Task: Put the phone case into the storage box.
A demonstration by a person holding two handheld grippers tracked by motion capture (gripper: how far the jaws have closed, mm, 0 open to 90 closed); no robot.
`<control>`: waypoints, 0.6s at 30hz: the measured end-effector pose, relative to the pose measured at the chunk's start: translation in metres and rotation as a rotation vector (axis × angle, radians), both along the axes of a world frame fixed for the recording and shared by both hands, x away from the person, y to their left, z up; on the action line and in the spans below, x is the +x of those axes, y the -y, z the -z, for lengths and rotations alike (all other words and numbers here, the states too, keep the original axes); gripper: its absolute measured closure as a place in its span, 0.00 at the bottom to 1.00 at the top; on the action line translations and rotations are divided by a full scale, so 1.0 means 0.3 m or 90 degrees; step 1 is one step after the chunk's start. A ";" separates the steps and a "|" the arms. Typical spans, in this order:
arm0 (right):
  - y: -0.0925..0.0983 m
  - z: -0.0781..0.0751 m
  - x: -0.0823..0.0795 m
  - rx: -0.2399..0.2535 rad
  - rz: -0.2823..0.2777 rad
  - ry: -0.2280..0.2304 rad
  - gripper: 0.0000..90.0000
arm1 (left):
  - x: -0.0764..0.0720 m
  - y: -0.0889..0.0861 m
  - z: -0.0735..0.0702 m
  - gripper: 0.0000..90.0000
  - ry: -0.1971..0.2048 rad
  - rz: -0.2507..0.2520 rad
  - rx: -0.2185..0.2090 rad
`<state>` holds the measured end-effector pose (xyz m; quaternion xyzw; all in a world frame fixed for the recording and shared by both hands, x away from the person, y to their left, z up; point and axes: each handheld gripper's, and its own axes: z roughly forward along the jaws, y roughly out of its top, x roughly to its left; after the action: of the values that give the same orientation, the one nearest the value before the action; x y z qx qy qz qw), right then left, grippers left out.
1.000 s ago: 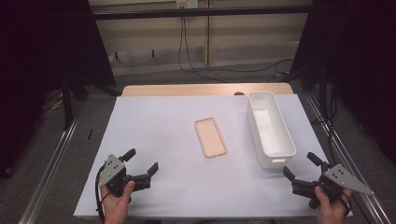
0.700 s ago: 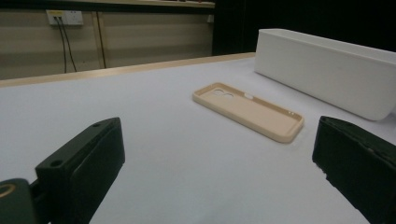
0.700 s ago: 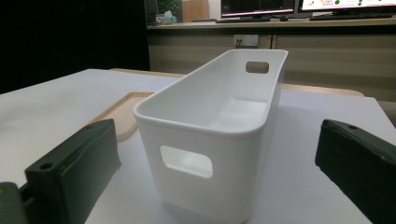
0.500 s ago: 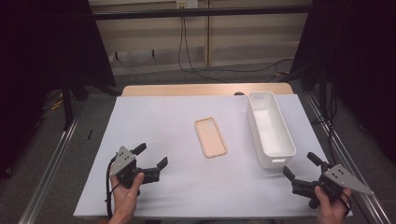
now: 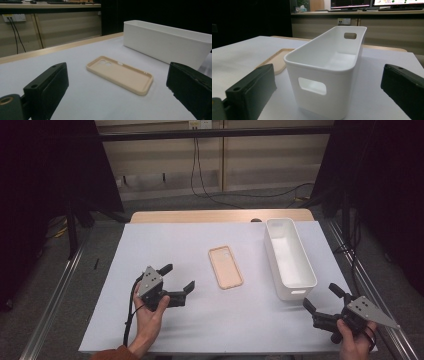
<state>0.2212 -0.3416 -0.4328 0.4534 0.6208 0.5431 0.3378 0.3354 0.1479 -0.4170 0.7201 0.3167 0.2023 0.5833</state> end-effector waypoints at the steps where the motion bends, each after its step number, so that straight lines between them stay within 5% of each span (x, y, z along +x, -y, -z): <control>1: -0.001 0.000 0.000 0.001 0.001 -0.001 0.00 | 0.004 0.011 0.000 0.04 0.001 -0.005 -0.004; 9: -0.002 0.000 0.001 0.000 -0.006 -0.001 0.00 | 0.041 0.090 -0.016 0.06 0.007 0.042 0.002; 12: -0.004 0.000 0.002 -0.001 -0.005 -0.002 0.00 | 0.064 0.121 -0.015 0.05 0.017 0.080 -0.015; 18: -0.002 0.000 0.001 -0.005 -0.006 0.000 0.00 | 0.093 0.141 -0.014 0.04 0.026 0.079 -0.018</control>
<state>0.2215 -0.3411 -0.4329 0.4491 0.6250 0.5424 0.3368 0.3634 0.1057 -0.4128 0.7256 0.2620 0.1758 0.6116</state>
